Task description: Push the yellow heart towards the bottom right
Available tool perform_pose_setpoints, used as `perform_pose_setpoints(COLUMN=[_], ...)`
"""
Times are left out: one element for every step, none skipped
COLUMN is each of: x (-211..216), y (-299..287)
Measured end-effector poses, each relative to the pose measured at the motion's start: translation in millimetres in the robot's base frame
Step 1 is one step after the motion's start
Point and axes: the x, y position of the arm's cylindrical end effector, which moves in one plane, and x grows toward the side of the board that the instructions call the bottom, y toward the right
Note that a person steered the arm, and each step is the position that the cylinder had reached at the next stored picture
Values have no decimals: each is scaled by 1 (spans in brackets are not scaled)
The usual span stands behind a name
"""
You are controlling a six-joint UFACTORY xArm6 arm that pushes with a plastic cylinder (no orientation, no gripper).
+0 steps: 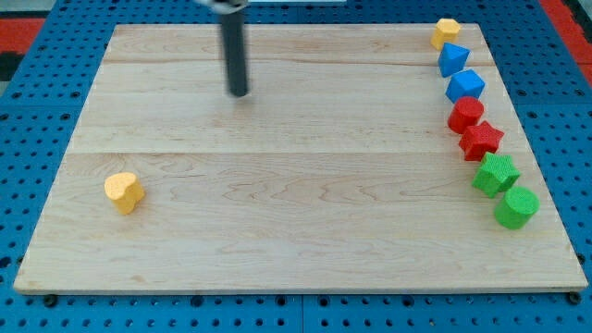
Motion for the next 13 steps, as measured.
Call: perform_pose_setpoints(x=[71, 132, 170, 175, 167, 167, 141, 141, 139, 124, 110, 110, 94], y=[-88, -132, -112, -60, -79, -105, -62, -60, -60, -42, -43, -49, 0])
